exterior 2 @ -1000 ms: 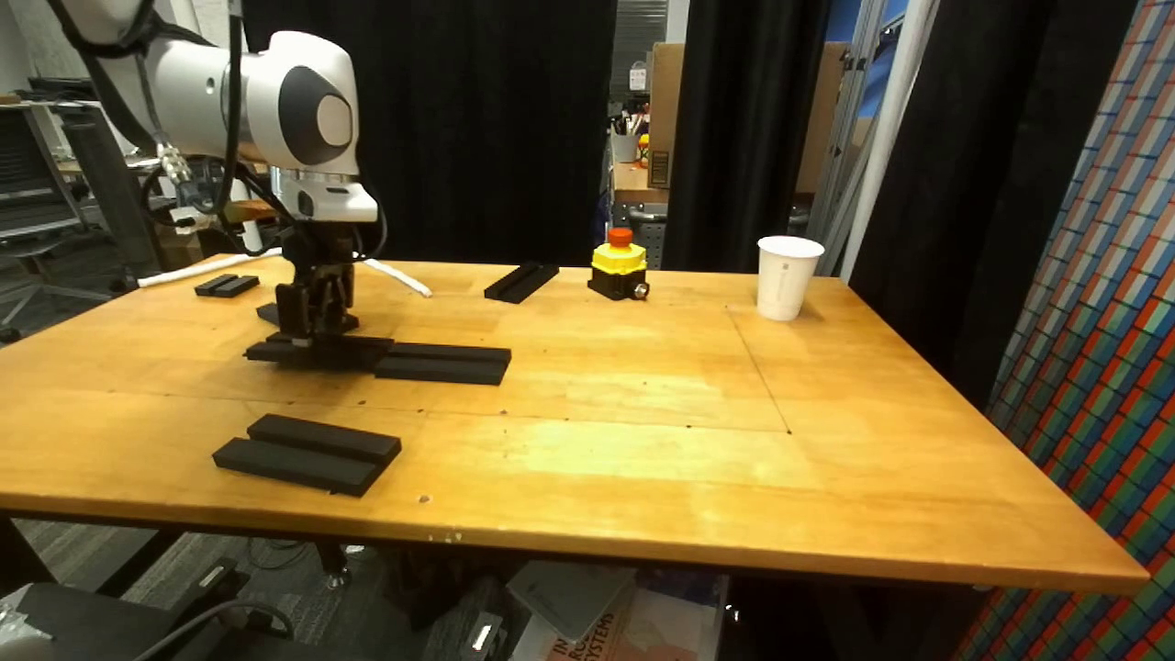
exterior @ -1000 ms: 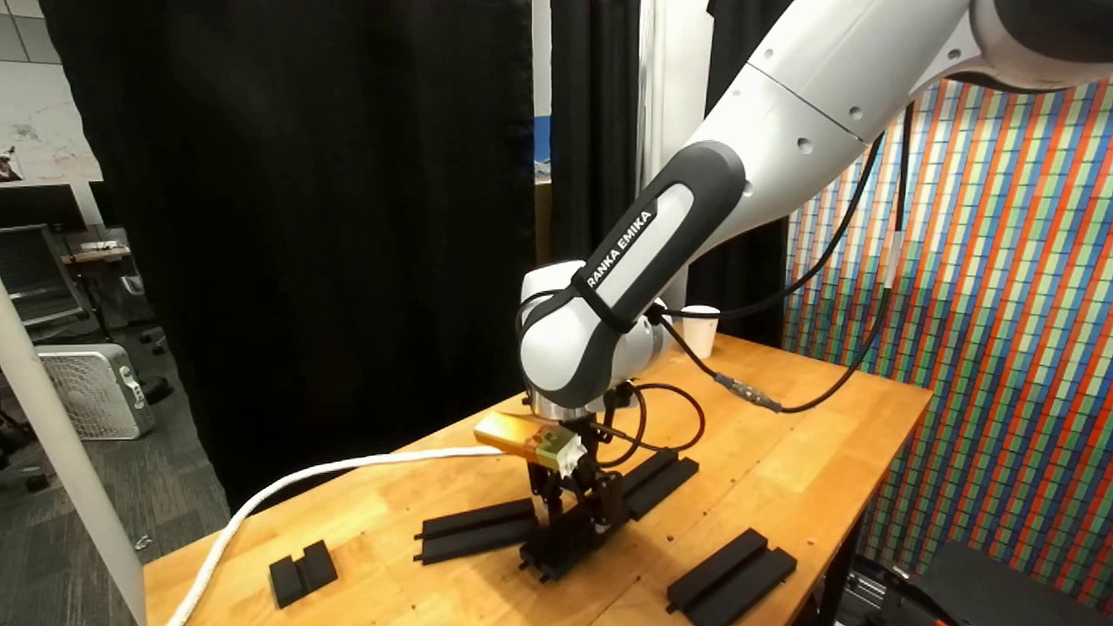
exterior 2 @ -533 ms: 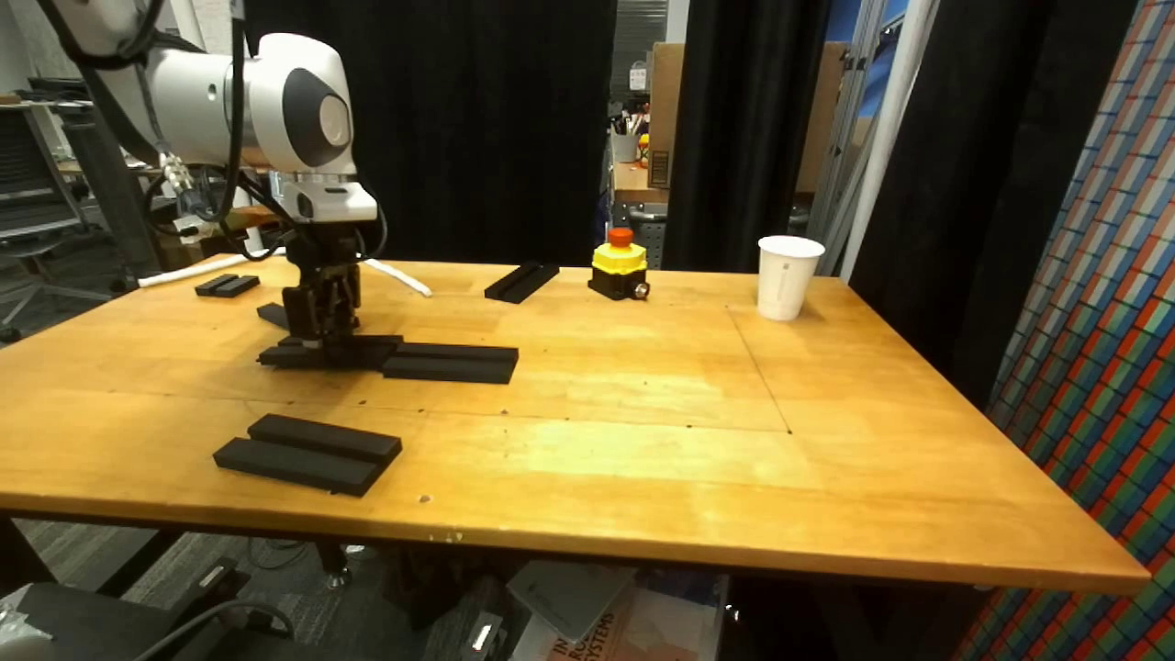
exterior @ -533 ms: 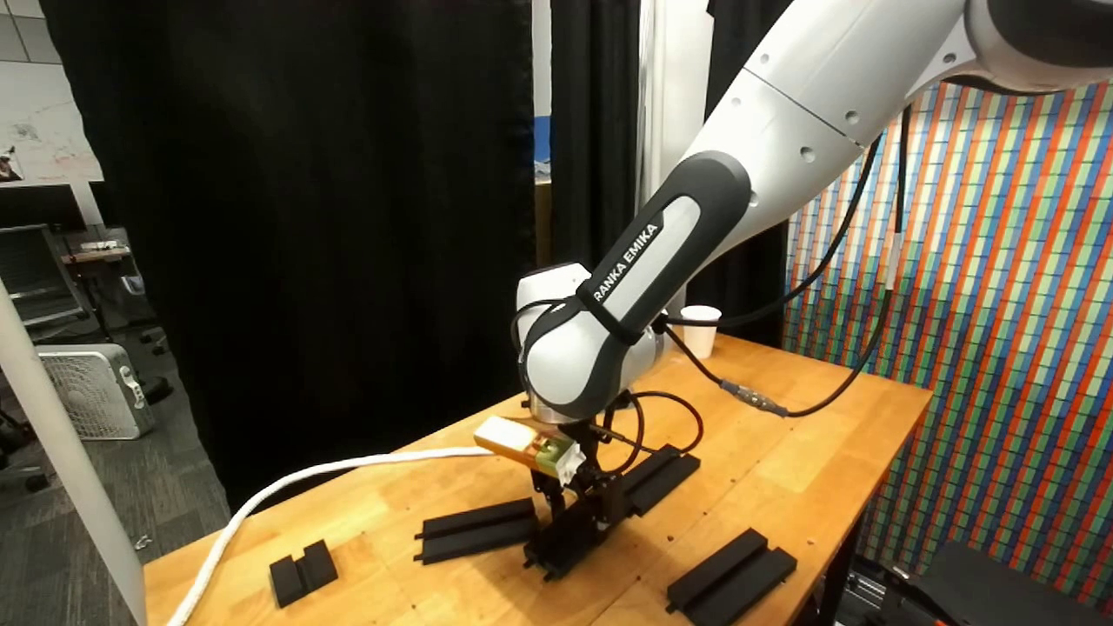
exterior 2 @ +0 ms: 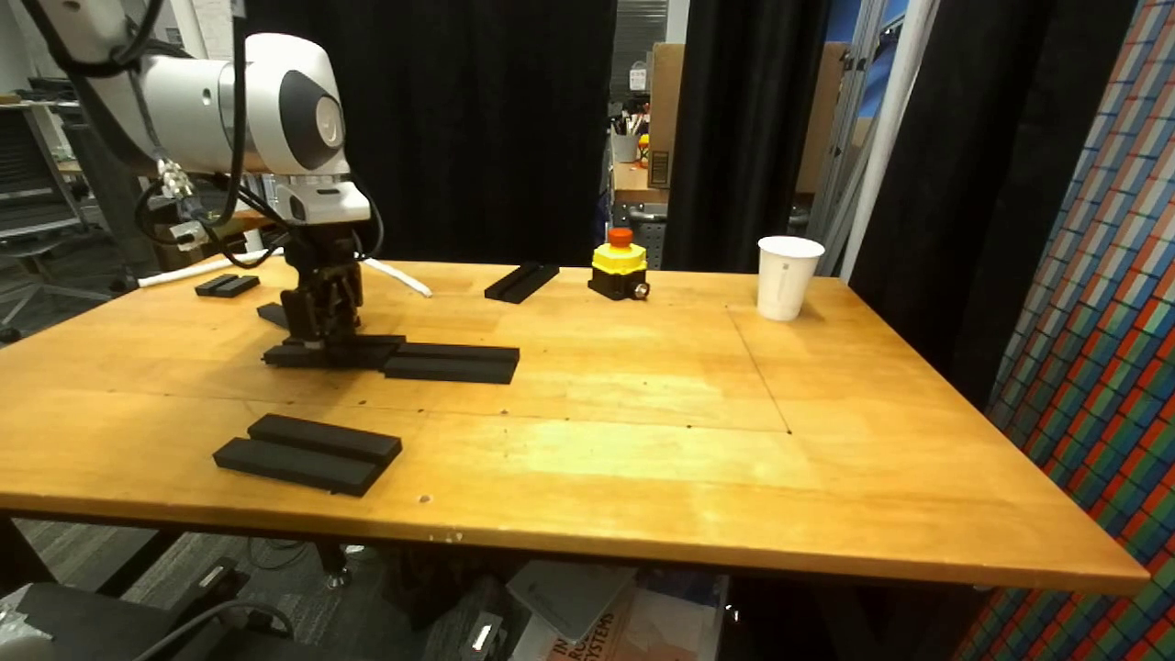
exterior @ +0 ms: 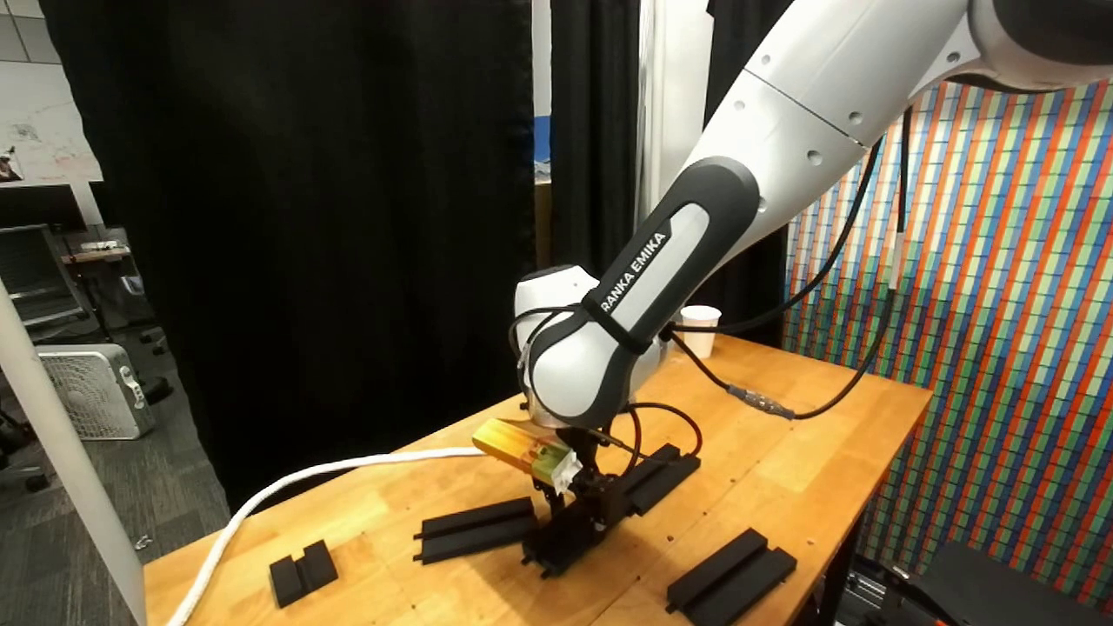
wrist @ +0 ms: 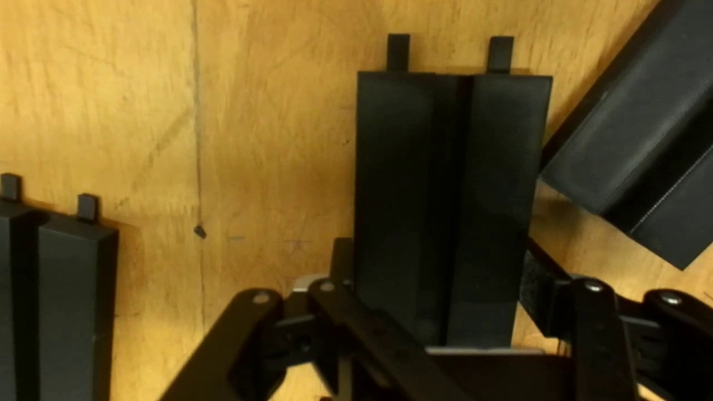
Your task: Pick up three objects and align them in the straight line on the table
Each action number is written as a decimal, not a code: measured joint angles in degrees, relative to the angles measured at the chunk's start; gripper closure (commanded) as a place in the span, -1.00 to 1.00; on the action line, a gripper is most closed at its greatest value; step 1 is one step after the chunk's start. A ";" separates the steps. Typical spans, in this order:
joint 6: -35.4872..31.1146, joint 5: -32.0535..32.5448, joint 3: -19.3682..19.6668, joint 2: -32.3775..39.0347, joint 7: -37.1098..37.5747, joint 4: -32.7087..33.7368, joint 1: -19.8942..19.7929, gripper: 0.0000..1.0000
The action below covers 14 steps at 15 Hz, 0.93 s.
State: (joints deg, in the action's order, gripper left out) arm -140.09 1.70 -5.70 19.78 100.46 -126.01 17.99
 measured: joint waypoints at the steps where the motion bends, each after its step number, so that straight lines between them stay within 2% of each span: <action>1: -1.27 0.88 0.12 -0.17 0.50 -0.57 0.15 0.08; 8: -11.79 7.13 2.46 -1.60 3.60 -5.19 0.88 0.08; 14: -14.39 6.48 3.02 -2.73 2.72 -7.28 0.32 0.08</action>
State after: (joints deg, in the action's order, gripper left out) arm -154.48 8.18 -2.68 17.05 103.18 -133.29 18.31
